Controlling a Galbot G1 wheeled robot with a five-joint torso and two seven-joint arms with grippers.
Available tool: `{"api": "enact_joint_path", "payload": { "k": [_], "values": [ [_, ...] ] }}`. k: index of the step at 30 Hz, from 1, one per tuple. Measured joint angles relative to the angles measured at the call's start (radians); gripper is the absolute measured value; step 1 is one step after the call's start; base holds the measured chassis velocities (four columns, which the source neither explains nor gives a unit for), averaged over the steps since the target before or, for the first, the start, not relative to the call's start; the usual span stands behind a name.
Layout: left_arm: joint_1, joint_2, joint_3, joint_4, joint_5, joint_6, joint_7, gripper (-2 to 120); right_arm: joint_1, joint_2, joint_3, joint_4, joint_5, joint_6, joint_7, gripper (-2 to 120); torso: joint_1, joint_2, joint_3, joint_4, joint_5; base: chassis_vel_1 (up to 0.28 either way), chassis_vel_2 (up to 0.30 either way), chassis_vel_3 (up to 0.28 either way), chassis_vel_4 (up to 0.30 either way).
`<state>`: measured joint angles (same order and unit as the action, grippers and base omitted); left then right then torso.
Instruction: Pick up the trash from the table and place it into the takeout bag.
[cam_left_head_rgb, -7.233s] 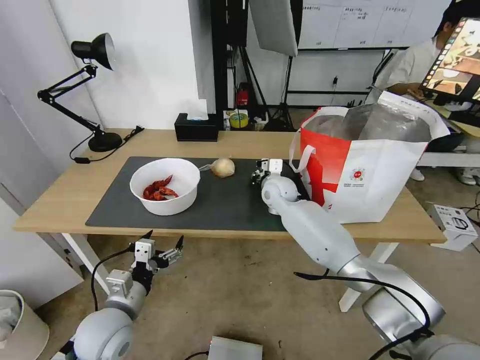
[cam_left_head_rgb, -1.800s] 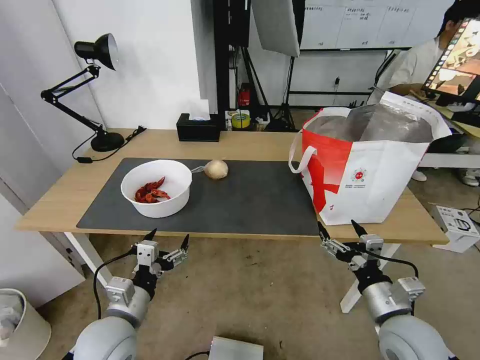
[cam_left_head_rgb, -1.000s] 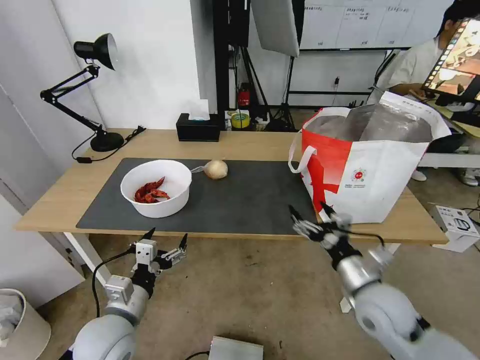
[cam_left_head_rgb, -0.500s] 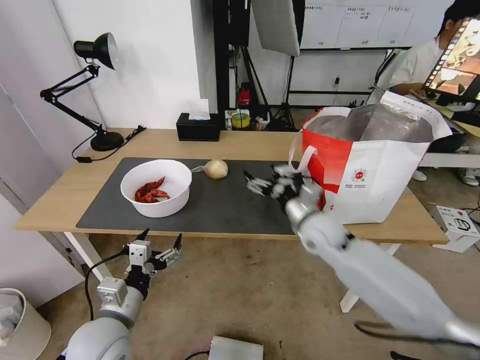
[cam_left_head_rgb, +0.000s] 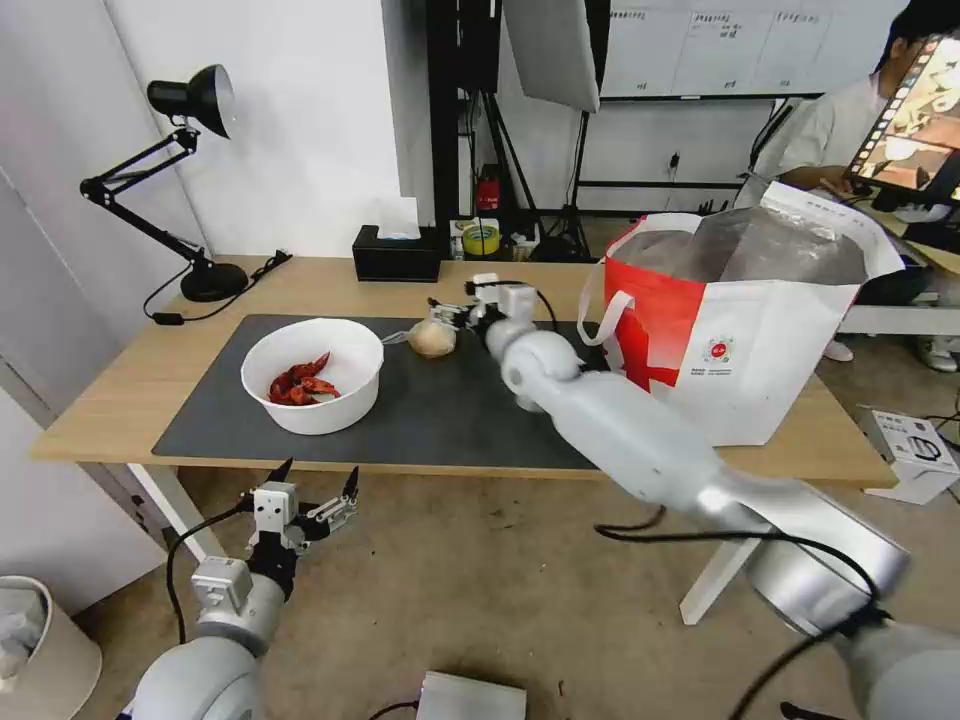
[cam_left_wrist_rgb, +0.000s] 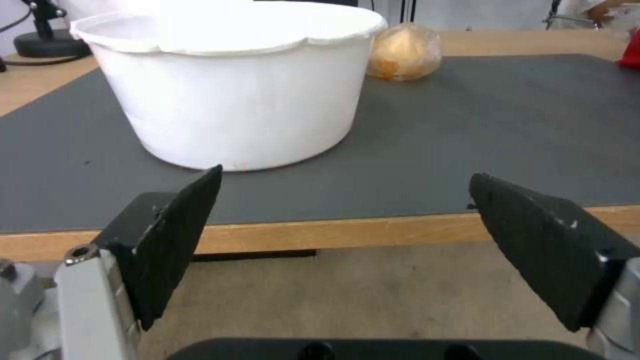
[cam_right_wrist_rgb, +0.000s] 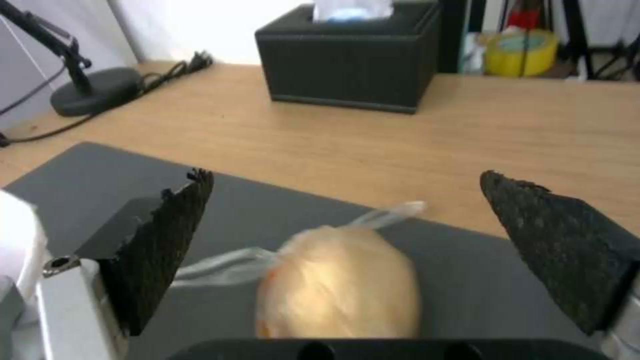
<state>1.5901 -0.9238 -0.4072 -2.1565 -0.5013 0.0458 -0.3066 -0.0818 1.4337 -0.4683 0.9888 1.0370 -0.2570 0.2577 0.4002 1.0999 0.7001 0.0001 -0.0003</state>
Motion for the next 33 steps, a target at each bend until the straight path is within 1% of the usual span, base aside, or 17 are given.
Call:
{"api": "enact_joint_path", "payload": {
  "k": [1,4,5,8,21,24,30,33],
  "values": [
    [0.000,0.000,0.000,0.000,0.000,0.000,0.000,100,0.000,0.000,0.000,0.000,0.000,0.000,0.000,100,0.000,0.000,0.000,0.0000,0.0000,0.000,0.000,0.000,0.000],
    [0.002,0.000,-0.003,-0.007,0.000,-0.002,0.000,100,0.036,0.074,0.022,-0.111,-0.007,-0.044,-0.013,100,0.000,0.000,0.000,0.0001,-0.0001,0.000,0.000,0.000,0.000],
    [0.002,0.000,-0.003,-0.007,0.000,-0.002,0.000,100,0.036,0.074,0.022,-0.111,-0.007,-0.044,-0.013,100,0.000,0.000,0.000,0.0001,-0.0001,0.000,0.000,0.000,0.000],
    [0.008,-0.002,-0.010,-0.012,0.000,-0.004,0.000,100,0.049,0.116,0.043,-0.187,-0.048,-0.078,-0.020,100,0.000,0.000,0.000,0.0000,0.0000,0.000,0.000,0.000,0.000],
    [0.013,0.008,-0.011,-0.026,-0.003,-0.019,0.007,100,0.042,0.141,0.033,-0.232,-0.095,-0.104,-0.042,100,0.000,0.000,0.000,-0.0001,0.0002,0.000,0.000,0.000,0.000],
    [0.022,0.003,-0.013,-0.023,-0.002,-0.024,0.018,100,0.042,0.141,0.025,-0.255,-0.131,-0.103,-0.060,100,0.000,0.000,0.000,-0.0001,0.0002,0.000,0.000,0.000,0.000],
    [0.027,0.001,-0.016,-0.024,-0.001,-0.029,0.027,100,0.042,0.140,0.024,-0.283,-0.144,-0.100,-0.087,100,0.000,0.000,0.000,-0.0002,0.0003,0.000,0.000,0.000,0.000],
    [0.027,0.001,-0.018,-0.026,-0.001,-0.029,0.027,100,0.049,0.140,0.023,-0.301,-0.144,-0.099,-0.121,100,0.000,0.000,0.000,-0.0002,0.0003,0.000,0.000,0.000,0.000]
  ]
}}
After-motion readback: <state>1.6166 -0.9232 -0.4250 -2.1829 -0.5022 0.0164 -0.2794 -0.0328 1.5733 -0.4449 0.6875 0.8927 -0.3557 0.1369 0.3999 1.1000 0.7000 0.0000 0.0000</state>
